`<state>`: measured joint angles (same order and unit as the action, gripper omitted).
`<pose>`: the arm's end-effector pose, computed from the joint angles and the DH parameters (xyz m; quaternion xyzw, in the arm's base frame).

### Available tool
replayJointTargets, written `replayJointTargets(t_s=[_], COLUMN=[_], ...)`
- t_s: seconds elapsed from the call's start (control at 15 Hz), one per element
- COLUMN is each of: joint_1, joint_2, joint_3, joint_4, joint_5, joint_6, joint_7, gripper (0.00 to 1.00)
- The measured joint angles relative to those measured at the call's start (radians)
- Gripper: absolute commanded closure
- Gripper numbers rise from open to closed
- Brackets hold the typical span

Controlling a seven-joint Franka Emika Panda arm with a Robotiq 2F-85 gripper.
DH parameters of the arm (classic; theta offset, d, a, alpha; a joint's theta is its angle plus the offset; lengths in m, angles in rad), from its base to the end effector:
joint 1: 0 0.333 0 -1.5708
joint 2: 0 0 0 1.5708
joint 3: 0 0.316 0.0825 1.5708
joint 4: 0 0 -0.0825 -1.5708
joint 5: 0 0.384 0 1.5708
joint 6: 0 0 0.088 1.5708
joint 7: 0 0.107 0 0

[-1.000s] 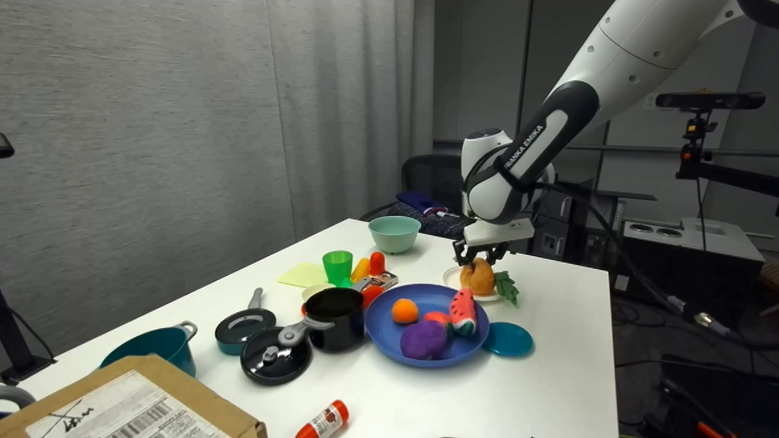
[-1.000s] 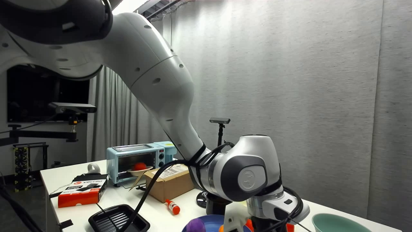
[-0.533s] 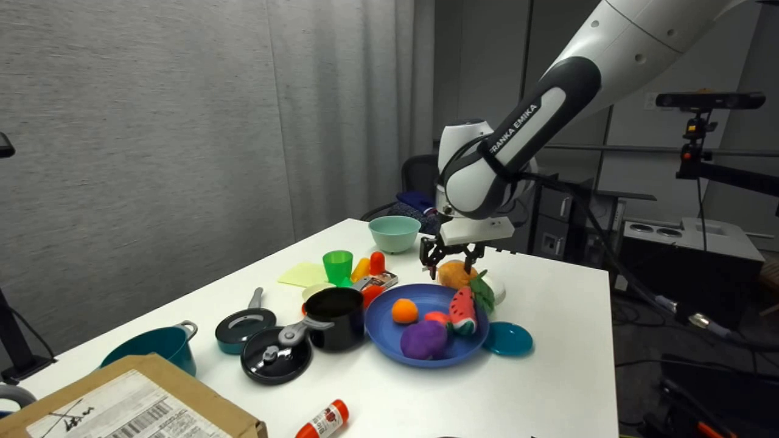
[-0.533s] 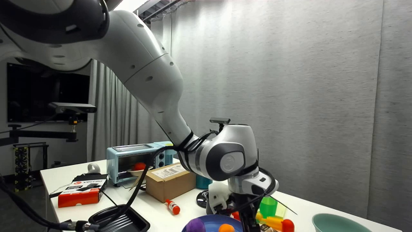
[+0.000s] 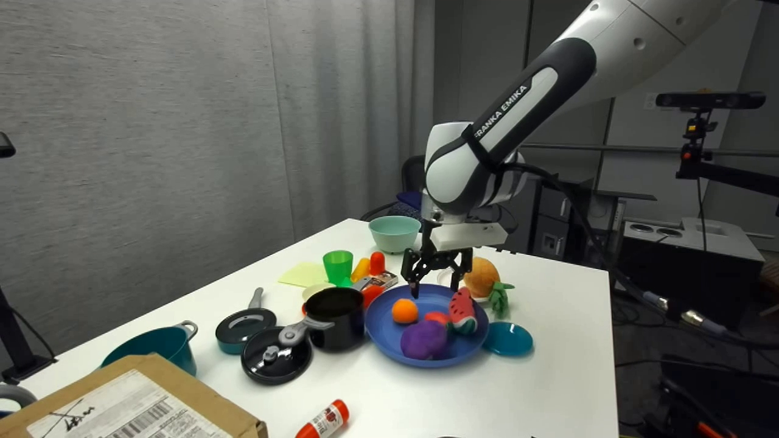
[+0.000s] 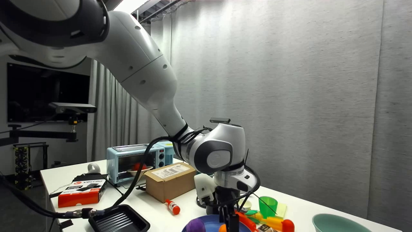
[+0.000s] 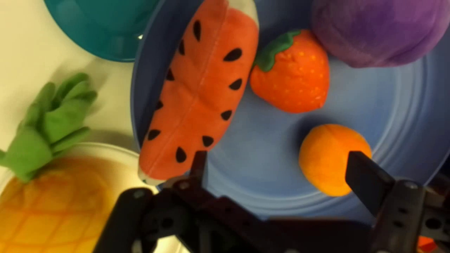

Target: Remove the plush toys from the blue plate

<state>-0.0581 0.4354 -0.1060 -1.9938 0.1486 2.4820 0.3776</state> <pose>0.6072 -0.0989 0.2472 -0.9477 0.3170 -0.0257 0.0279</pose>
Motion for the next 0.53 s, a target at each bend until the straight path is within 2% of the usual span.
replayJointTargets(t_s=[0.2, 0.53], joint_1=[-0.012, 0.014], joint_2=[0.012, 0.044], joint_3=[0.018, 0.016], joint_4=[0.001, -0.001], joint_5=[0.036, 0.007], joint_6=[0.005, 0.142], joint_7=[-0.052, -0.051], gripper=[0.00, 0.00])
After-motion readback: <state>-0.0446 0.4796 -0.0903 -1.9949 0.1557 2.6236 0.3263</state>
